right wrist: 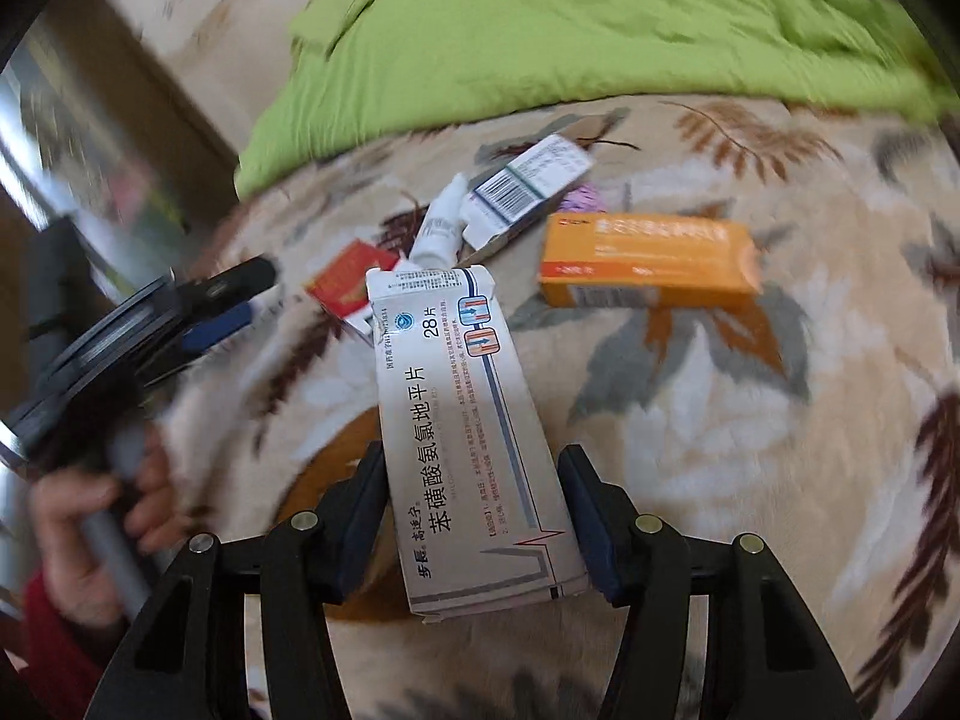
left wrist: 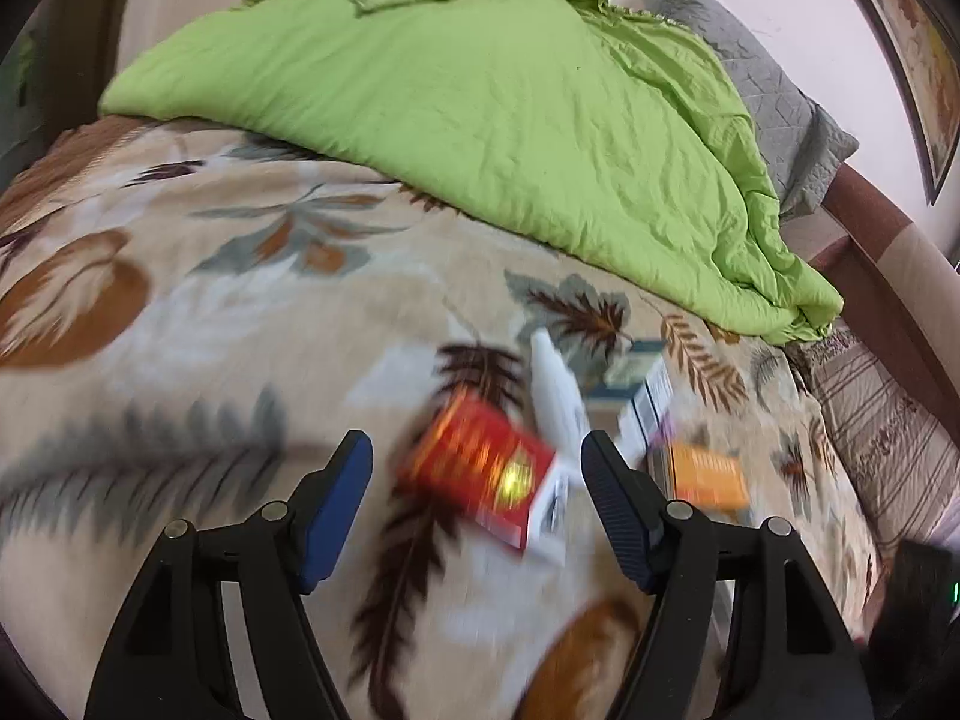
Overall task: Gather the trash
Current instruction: 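Grasp the white medicine box with the right tool while the left tool grasps the red cigarette pack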
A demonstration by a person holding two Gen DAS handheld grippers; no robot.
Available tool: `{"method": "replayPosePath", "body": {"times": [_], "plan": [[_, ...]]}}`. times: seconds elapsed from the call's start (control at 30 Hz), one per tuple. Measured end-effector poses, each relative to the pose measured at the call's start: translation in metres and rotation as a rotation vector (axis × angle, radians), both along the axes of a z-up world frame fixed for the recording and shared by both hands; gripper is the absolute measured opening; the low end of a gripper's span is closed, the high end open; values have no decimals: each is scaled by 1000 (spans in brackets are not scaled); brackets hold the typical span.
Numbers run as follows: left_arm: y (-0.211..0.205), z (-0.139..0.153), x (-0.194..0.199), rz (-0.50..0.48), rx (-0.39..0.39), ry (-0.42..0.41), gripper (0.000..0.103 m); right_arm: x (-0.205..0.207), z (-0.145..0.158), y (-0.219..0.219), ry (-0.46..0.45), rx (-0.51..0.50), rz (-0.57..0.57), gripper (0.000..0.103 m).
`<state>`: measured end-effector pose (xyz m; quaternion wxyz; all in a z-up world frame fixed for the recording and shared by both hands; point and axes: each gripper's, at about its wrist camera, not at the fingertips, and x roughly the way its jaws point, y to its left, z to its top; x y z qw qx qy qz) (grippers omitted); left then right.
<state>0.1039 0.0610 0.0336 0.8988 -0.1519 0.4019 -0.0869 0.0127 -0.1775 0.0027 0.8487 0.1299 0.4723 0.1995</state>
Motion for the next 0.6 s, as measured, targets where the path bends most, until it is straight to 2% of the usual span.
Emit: {"method": "replayPosePath", "body": {"times": [0.07, 0.13, 0.23, 0.3, 0.47, 0.6], "plan": [[-4, -7, 29, -32, -13, 43, 71, -8, 0, -13, 5, 46, -27, 62], [-7, -16, 56, -42, -22, 109, 71, -8, 1, -19, -2, 47, -51, 62], [-9, -32, 72, -90, -87, 194, 71, -4, 4, -27, -14, 69, -74, 62], [-9, -41, 65, -108, -127, 211, 71, -3, 4, -31, -12, 83, -83, 62], [-22, -41, 17, -207, -138, 218, 71, -1, 6, -39, -13, 117, -91, 62], [-46, -32, -41, -348, -133, 226, 71, 1, 10, -46, -20, 169, -112, 62]]}}
